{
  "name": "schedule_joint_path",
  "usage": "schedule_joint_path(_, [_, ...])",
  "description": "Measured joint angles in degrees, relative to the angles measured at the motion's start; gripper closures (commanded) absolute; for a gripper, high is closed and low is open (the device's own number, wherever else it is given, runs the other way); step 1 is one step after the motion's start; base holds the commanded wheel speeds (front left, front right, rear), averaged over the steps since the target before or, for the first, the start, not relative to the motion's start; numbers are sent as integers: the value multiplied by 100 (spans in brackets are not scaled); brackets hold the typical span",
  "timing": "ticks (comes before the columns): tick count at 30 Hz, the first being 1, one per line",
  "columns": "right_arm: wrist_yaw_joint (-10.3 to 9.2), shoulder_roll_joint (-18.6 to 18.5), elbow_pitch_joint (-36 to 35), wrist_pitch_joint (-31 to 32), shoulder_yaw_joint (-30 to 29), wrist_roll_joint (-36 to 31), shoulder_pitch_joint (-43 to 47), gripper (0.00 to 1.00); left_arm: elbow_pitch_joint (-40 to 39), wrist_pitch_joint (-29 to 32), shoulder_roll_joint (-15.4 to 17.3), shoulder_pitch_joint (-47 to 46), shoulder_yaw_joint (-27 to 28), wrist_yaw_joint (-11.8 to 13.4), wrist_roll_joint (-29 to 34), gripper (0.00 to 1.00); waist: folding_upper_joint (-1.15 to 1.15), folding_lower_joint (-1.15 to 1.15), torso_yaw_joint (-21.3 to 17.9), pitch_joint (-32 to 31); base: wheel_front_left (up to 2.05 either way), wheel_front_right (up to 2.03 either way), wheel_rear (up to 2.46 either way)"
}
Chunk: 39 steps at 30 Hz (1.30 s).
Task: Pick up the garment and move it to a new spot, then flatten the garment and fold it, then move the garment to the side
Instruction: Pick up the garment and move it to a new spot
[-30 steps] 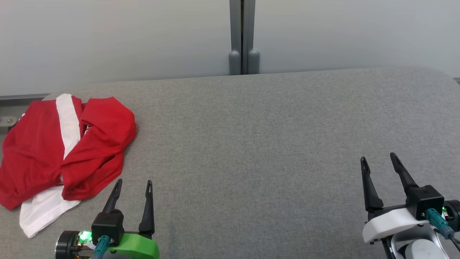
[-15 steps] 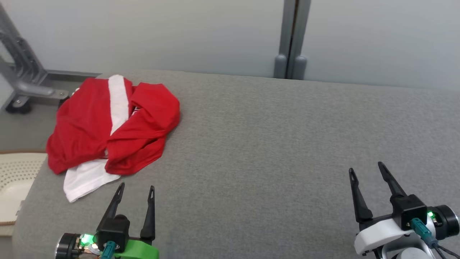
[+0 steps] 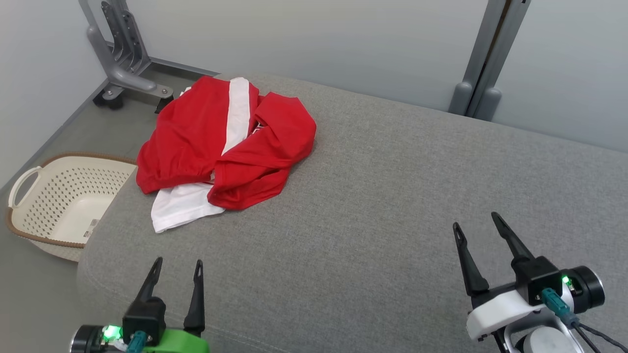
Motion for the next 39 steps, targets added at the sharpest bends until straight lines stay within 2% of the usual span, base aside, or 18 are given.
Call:
schedule_joint_path(4, [0, -145, -88, 0, 7, -1, -227, 0, 254, 0, -97, -514, 54, -151, -182, 0, 0, 0, -14, 169, 0, 0, 0])
schedule_joint_path(8, [0, -368, -252, -1, 0, -1, -569, 0, 880, 29, -143, -1497, 99, -301, -383, 0, 0, 0, -60, 480, 0, 0, 0])
schedule_joint_path(12, [0, -565, -396, 0, 1, 13, -976, 0, 1630, 572, -119, -2728, 132, -450, -594, 0, 0, 0, -133, 921, 0, 0, 0])
schedule_joint_path(16, [0, -616, -521, -1, 29, 48, -1308, 0, 2293, 1168, -80, -3848, 479, -494, -1066, 0, 0, 0, -264, 1472, 0, 0, 0])
schedule_joint_path(18, [0, -624, -561, -1, 22, 55, -1384, 0, 2604, 1418, -10, -4247, 554, -421, -1106, 0, 0, 0, -355, 1756, 0, 0, 0])
schedule_joint_path(23, [0, -594, -624, 0, -37, 88, -1436, 0, 3361, 1807, 122, -5109, 991, 31, -1422, 0, 0, 1, -663, 2507, 0, 0, 0])
schedule_joint_path(28, [0, -590, -683, 0, -63, 116, -1445, 0, 3951, 1923, 371, -5533, 1150, 445, -1452, 0, 0, 1, -984, 3050, 0, 0, 0])
schedule_joint_path(29, [0, -587, -698, -1, -88, 134, -1455, 0, 4064, 1957, 402, -5593, 1158, 494, -1452, 9, 0, 1, -1066, 3133, 0, 0, 0])
schedule_joint_path(30, [0, -588, -715, 0, -113, 137, -1458, 0, 4175, 1998, 417, -5629, 1135, 509, -1443, 58, 0, 1, -1147, 3202, 0, 0, 0])
schedule_joint_path(31, [0, -586, -720, -1, -132, 137, -1458, 0, 4252, 2008, 432, -5643, 1106, 516, -1402, 100, 0, 1, -1211, 3249, 0, 0, 0])
schedule_joint_path(35, [0, -542, -716, -1, -181, 154, -1453, 0, 4409, 1764, 565, -5728, 1081, 533, -1367, 100, 0, 1, -1467, 3381, 0, 0, 0])
schedule_joint_path(39, [0, -435, -669, -2, -216, 193, -1323, 0, 4380, 1411, 606, -5719, 1058, 326, -1403, 100, 0, 0, -1559, 3285, 0, 0, 0])
